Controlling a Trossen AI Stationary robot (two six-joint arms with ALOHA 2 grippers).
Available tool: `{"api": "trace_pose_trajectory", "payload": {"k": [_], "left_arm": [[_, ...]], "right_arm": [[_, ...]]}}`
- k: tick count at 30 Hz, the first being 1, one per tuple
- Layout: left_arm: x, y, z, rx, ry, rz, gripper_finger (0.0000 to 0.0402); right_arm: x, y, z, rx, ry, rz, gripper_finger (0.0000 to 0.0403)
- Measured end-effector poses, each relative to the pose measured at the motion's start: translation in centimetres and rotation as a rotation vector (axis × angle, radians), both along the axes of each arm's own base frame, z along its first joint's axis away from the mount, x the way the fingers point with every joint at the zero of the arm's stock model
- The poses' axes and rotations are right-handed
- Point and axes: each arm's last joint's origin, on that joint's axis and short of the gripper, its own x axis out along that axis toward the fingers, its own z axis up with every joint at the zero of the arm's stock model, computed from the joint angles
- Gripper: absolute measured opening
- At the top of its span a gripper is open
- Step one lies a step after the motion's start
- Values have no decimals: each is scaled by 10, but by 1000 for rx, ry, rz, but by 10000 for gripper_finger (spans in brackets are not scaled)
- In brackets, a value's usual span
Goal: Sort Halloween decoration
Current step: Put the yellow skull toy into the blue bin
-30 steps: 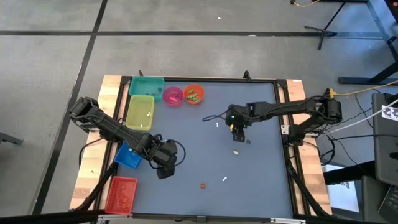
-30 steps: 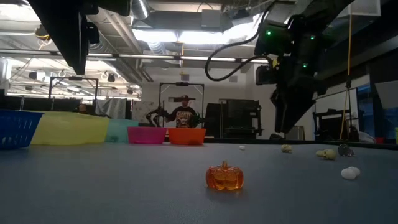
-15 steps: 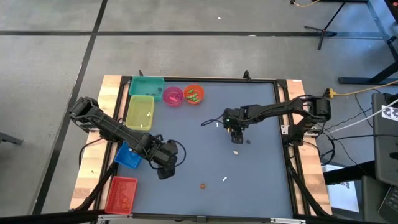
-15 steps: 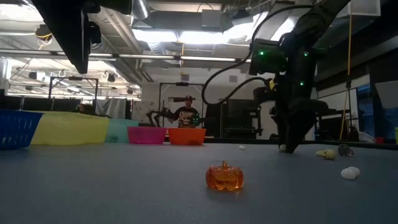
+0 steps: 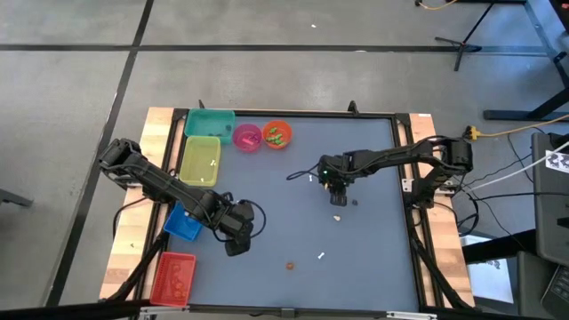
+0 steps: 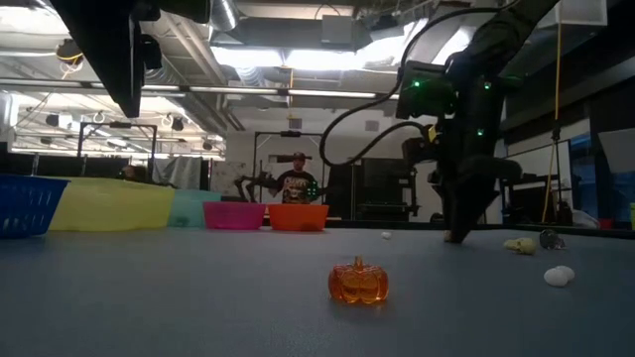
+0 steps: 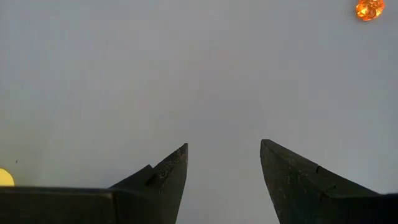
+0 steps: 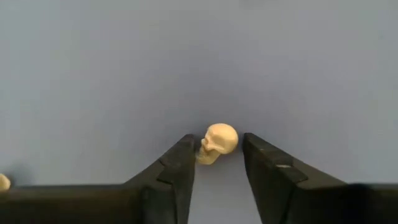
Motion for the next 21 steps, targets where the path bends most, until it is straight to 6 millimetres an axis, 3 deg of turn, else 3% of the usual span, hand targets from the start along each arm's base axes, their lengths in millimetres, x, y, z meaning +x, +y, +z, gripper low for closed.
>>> {"api": "trace_pose_trajectory", "payload": {"k": [21], "left_arm": [[0, 1, 0, 24, -10, 7, 185]], "right_arm": [[2, 0, 0, 2, -17, 1, 70]]}}
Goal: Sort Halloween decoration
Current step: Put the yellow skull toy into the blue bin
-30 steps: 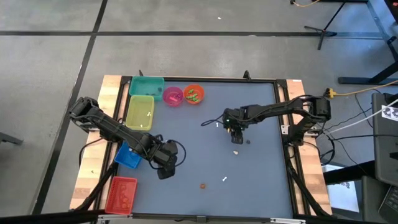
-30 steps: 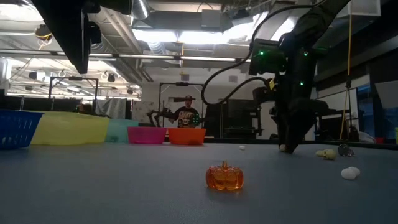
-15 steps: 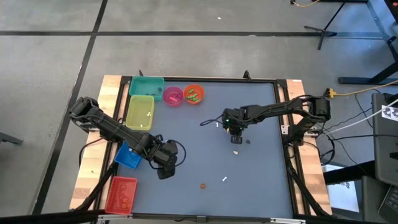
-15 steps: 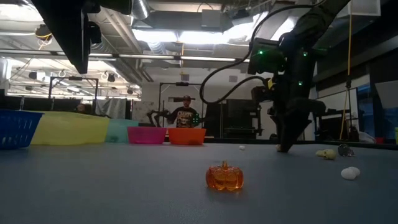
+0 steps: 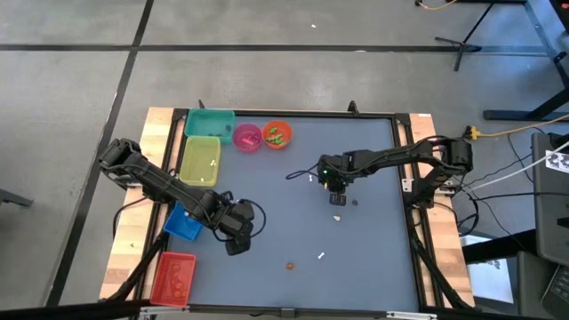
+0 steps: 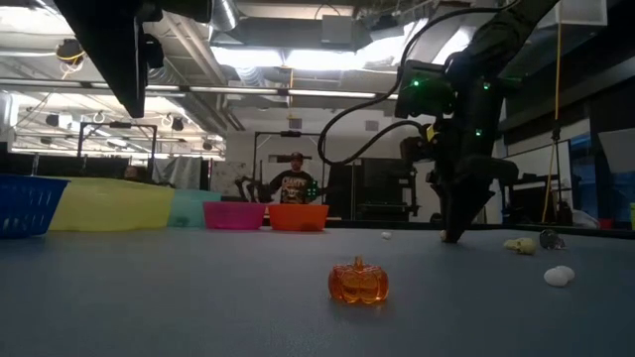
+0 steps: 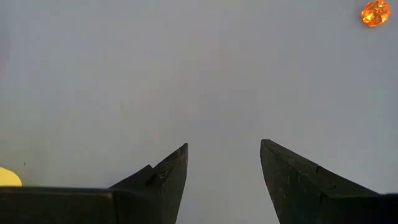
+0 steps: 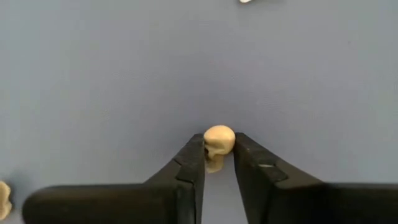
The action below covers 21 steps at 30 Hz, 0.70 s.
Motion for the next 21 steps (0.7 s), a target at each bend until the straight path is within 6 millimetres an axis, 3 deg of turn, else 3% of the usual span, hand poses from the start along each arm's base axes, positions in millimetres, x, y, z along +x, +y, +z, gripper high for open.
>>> {"api": "trace_pose_trajectory", "payload": {"k": [21], "left_arm": [[1, 1, 0, 32, -17, 10, 185]], "right_arm": [[5, 1, 1, 71, -63, 22, 62]]}}
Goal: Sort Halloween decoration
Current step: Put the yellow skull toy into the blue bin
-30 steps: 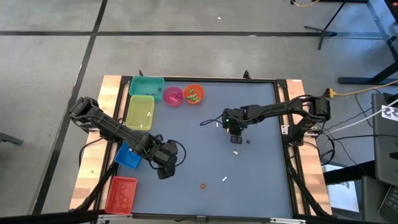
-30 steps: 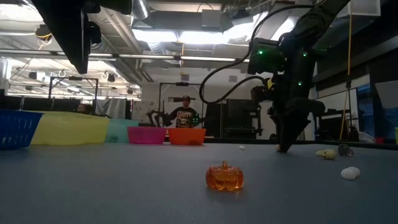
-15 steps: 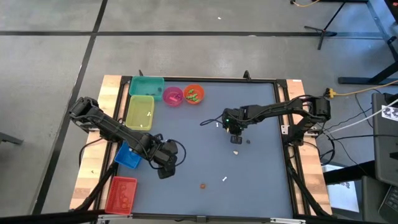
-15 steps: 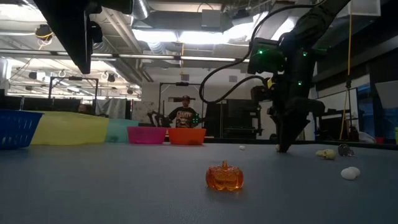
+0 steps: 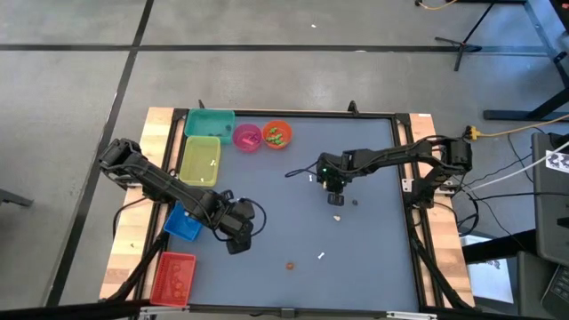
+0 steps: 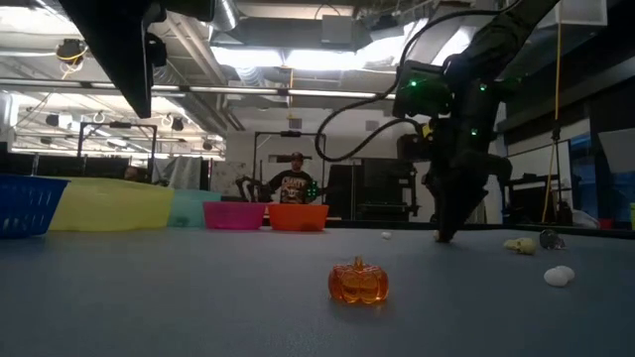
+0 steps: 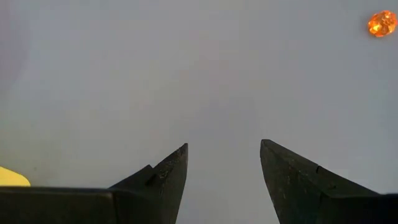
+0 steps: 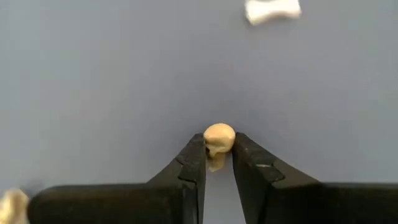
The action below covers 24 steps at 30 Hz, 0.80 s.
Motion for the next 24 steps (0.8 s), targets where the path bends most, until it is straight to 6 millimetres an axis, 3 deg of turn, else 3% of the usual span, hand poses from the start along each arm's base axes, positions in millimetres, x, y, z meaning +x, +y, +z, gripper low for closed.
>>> {"api": "trace_pose_trajectory", "payload": {"k": [13, 24], "left_arm": [[7, -2, 3, 23, -87, -21, 185], [31, -5, 18, 380, -353, -344, 185]], "right_arm": [[25, 3, 13, 190, -317, 75, 62], [48, 5, 39, 414, -627, 79, 62]]}}
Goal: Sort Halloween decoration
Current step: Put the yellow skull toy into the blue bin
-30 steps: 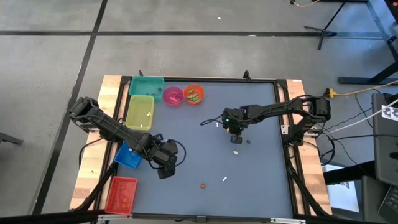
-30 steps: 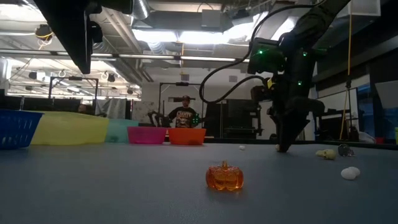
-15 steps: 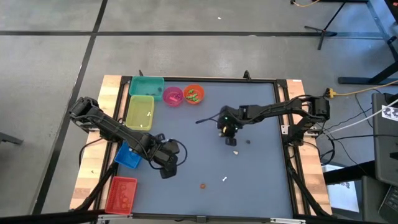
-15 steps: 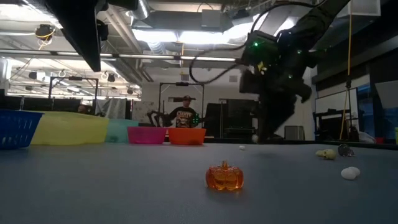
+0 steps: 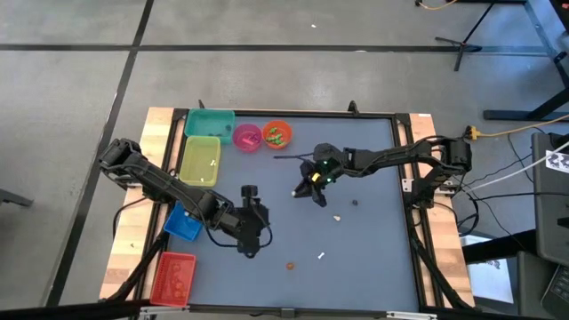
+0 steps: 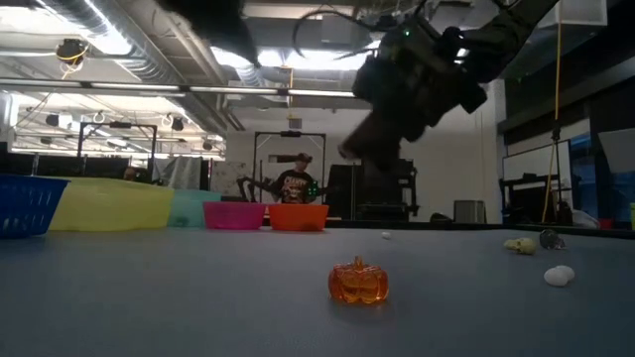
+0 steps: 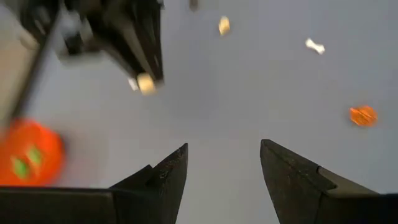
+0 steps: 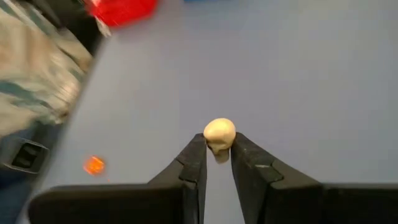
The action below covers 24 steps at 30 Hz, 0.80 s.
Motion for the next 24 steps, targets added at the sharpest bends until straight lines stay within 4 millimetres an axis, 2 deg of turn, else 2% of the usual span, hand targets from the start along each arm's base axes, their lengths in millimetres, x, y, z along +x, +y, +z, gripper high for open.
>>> {"api": "trace_pose_trajectory", "payload": {"k": [4, 9, 16, 24], "left_arm": [[8, 3, 6, 131, -62, -66, 185], [18, 12, 12, 201, -111, -107, 185], [27, 30, 16, 207, -146, -61, 185], [31, 45, 16, 208, -143, -16, 185]], "right_arm": [[5, 1, 10, 98, -75, 21, 62], [9, 2, 20, 188, -151, 50, 62], [12, 2, 31, 259, -219, 44, 62], [12, 2, 33, 284, -222, 23, 62]]}}
